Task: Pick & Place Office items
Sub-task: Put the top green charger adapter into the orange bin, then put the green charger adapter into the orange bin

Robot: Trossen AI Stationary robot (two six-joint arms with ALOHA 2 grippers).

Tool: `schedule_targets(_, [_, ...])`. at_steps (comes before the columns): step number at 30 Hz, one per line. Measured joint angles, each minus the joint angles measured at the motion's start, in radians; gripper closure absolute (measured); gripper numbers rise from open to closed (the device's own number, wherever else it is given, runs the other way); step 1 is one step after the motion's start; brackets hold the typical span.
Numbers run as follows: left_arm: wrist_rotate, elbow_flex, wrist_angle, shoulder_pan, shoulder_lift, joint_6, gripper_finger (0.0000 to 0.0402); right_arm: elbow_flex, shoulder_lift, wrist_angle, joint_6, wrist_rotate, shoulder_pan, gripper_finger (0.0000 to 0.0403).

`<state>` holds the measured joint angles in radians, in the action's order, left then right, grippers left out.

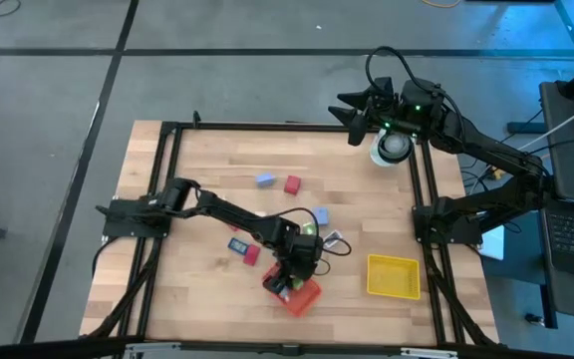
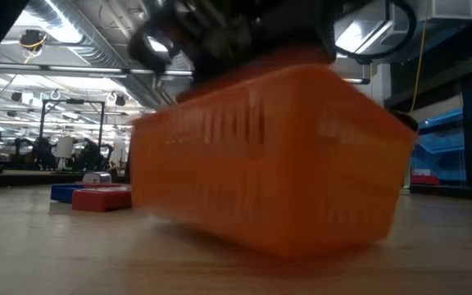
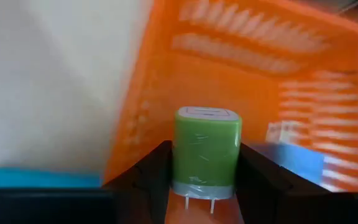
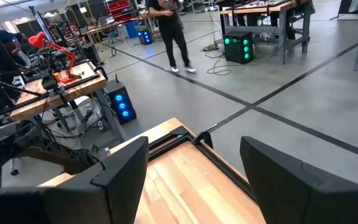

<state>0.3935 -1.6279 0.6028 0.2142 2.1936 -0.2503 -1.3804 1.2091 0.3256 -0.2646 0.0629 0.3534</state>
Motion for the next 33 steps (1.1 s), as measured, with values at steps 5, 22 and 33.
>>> schedule_targets(5, [-0.089,0.000,0.001,0.000,-0.028,0.003,0.0166,0.000,0.000,0.000,0.004,0.000,0.000,0.0142])
schedule_targets(22, [-0.244,0.000,-0.008,-0.064,-0.215,0.002,0.0159,0.000,0.000,-0.097,0.015,-0.012,0.000,0.0142])
schedule_targets(33, [-0.653,0.000,0.143,-0.281,-0.515,0.010,0.0161,0.000,0.018,0.354,-0.035,0.051,0.000,0.0142])
